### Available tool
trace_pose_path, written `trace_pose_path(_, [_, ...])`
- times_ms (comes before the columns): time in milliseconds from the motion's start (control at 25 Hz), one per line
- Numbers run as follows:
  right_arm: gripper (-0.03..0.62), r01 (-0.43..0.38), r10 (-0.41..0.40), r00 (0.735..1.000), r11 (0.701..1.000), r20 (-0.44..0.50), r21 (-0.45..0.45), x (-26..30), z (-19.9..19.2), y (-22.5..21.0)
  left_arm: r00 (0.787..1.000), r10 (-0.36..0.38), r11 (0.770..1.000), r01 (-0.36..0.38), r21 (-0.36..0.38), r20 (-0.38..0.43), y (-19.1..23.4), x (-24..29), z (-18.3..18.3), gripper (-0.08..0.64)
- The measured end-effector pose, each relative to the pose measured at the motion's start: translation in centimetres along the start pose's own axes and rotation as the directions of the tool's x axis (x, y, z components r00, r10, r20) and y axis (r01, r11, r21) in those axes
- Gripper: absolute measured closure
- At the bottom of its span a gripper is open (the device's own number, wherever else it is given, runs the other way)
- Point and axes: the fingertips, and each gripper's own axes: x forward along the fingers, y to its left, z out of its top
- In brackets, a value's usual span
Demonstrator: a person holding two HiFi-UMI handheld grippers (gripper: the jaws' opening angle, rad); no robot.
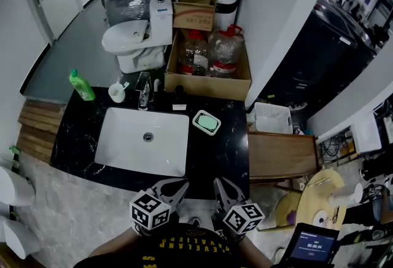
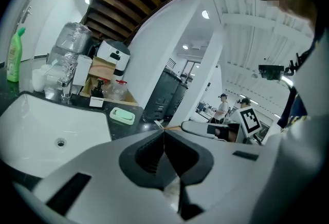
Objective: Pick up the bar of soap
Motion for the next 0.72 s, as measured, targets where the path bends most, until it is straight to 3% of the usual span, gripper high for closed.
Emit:
trace_pose_path(400, [0.571, 0.081, -0.084, 0.996, 0.988, -0.013, -0.128, 6.5, 4.9, -2.6, 0.999, -0.037, 0.999, 0.037, -0.016, -0.001, 6.1, 0.4, 2.9, 0.548])
trace_pose_path(560, [0.571, 0.106, -0.127, 0.989, 0.964, -0.072, -0.245, 8.7, 5.8, -4.3, 0.998, -0.061, 0.998, 0.06, -0.013, -0.014, 7.6, 0.6, 3.1, 0.548])
trace_pose_path(720, [0.569, 0.101, -0.168, 0.974, 0.92, -0.149, -0.379, 10.7, 6.2, -6.2, 0.997, -0.077, 0.997, 0.076, -0.012, -0.023, 8.2, 0.9, 3.5, 0.548])
